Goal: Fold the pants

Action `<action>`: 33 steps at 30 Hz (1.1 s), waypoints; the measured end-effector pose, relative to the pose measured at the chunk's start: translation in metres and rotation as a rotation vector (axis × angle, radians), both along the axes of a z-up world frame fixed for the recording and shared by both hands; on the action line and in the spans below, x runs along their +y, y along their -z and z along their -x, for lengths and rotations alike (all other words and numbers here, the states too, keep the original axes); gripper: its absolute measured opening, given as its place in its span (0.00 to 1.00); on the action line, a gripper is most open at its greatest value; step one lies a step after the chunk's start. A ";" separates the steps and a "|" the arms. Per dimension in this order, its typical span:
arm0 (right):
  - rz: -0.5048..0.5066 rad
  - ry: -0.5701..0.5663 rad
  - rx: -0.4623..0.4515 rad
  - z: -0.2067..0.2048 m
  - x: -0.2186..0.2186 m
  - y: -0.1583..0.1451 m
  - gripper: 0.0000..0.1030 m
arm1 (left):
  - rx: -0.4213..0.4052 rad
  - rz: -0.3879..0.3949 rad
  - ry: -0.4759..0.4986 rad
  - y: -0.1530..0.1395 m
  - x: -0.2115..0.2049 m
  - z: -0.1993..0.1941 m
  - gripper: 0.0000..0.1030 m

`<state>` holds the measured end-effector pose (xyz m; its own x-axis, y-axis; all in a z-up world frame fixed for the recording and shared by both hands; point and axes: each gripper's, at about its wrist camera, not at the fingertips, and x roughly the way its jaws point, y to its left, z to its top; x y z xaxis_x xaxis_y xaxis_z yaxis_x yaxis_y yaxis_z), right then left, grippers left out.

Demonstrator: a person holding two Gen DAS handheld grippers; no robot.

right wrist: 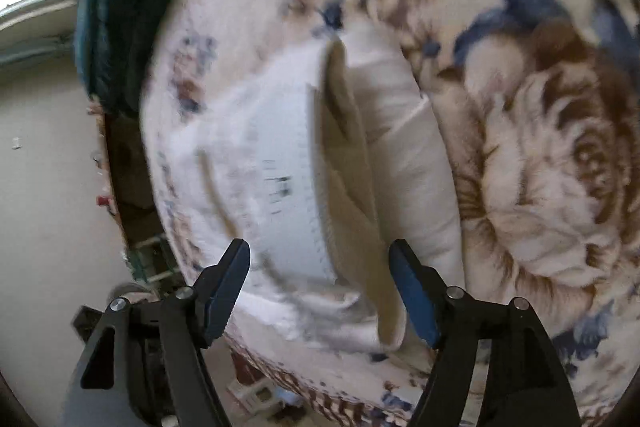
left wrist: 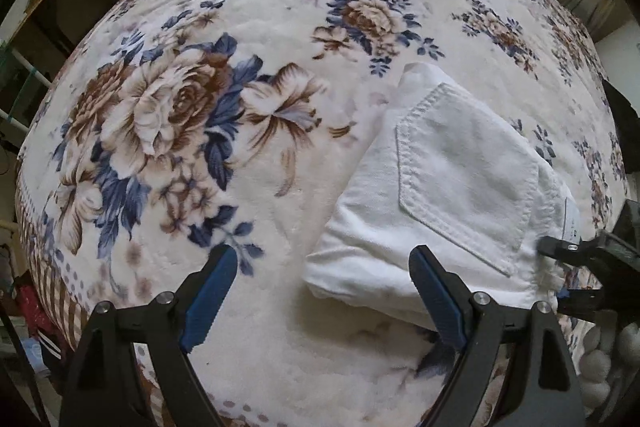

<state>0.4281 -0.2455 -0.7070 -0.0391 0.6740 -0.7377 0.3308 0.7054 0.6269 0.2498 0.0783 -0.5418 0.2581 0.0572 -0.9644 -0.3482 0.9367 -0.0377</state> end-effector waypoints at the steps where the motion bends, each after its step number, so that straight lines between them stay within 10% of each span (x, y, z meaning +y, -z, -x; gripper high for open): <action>1: 0.027 -0.003 -0.008 -0.001 0.006 0.003 0.66 | 0.002 -0.003 0.002 0.001 -0.002 -0.001 0.85; 2: 0.053 -0.009 -0.035 -0.003 0.012 0.002 0.40 | 0.005 -0.005 0.004 0.001 -0.004 -0.003 0.85; 4: 0.159 -0.021 -0.134 -0.005 0.024 -0.021 0.28 | -0.012 0.002 0.012 -0.005 -0.007 -0.006 0.85; 9: 0.239 0.077 -0.223 0.004 -0.012 -0.066 0.25 | -0.072 0.004 0.041 -0.021 -0.015 -0.025 0.85; 14: 0.230 0.071 -0.057 0.004 -0.036 -0.011 0.42 | -0.096 0.106 0.038 -0.014 -0.019 -0.078 0.85; 19: 0.238 0.088 -0.070 -0.006 -0.044 -0.006 0.45 | 0.064 -0.066 0.136 0.042 -0.033 -0.153 0.89; 22: 0.275 0.082 -0.092 0.002 -0.050 -0.002 0.54 | 0.168 -0.039 0.152 0.078 -0.019 -0.173 0.90; 30: 0.235 0.175 -0.031 0.024 -0.076 -0.032 0.73 | 0.081 0.017 0.208 0.009 -0.003 -0.116 0.90; 33: 0.030 0.327 0.013 0.051 -0.086 -0.029 0.73 | 0.092 0.003 0.229 0.004 -0.008 -0.080 0.90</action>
